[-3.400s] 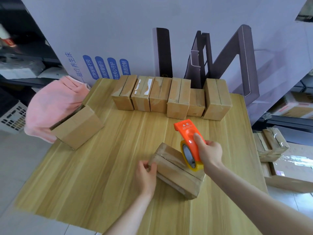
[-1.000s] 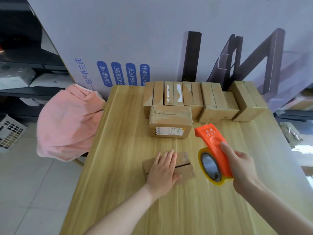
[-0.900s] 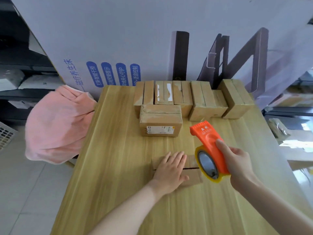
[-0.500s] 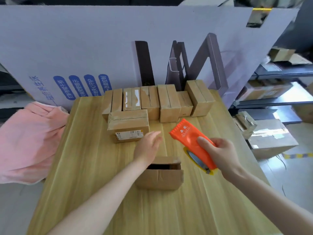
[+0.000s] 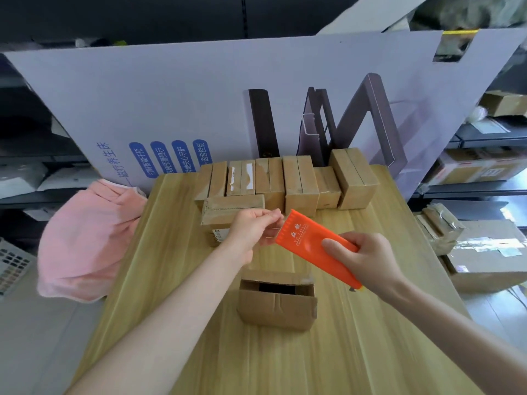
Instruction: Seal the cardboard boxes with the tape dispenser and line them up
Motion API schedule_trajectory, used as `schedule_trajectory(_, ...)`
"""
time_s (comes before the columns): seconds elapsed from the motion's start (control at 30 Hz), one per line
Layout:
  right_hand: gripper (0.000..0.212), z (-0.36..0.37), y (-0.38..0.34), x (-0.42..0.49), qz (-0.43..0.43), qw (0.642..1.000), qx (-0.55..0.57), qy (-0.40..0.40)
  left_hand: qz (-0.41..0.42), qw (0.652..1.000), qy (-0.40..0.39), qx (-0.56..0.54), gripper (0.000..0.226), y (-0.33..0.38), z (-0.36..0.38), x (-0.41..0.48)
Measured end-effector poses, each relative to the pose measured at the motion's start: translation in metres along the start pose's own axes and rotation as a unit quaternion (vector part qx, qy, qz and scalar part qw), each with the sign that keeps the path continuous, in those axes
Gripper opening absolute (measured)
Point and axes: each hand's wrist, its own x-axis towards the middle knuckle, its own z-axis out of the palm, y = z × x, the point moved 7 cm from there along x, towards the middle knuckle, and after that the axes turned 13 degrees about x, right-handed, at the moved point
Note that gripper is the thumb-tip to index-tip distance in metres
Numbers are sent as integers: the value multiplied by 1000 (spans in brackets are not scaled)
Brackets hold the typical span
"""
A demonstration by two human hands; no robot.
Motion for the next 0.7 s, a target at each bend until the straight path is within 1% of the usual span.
schedule_trajectory(0.1, 22, 7, -7, 2, -7, 1000, -1, -16, -31, 998, -24, -40, 15, -4, -6, 2)
schedule_trajectory(0.17, 21, 12, -9, 4, -11, 1000, -1, -24, -48, 997, -16, -56, 12, -7, -12, 2)
schedule_trajectory(0.2, 21, 16, -11, 4, -14, 999, -5, -30, -55, 997, -2, -60, 7, -8, -15, 1)
schedule_trajectory(0.23, 23, 20, -12, 4, -17, 999, -16, -36, -58, 997, 18, -55, 8, -8, -18, 1)
schedule_trajectory(0.3, 31, 28, -15, 4, -25, 997, -52, -41, -52, 996, 67, -25, 19, -9, -26, 1)
schedule_trajectory(0.37, 36, 36, -20, 5, -31, 995, -78, -45, -39, 993, 111, 3, 26, -9, -34, 2)
schedule_trajectory(0.43, 36, 41, -24, 6, -33, 995, -85, -50, -26, 990, 141, 6, 26, -11, -45, 4)
schedule_trajectory(0.53, 35, 38, -24, 4, -25, 994, -85, -65, -28, 984, 179, 6, 17, -19, -71, 8)
schedule_trajectory(0.63, 26, 24, -10, 2, 11, 994, -76, -77, -45, 976, 214, -6, 15, -41, -104, 14)
schedule_trajectory(0.7, 26, 14, 3, 2, 36, 991, -87, -91, -61, 970, 235, -11, 14, -63, -120, 15)
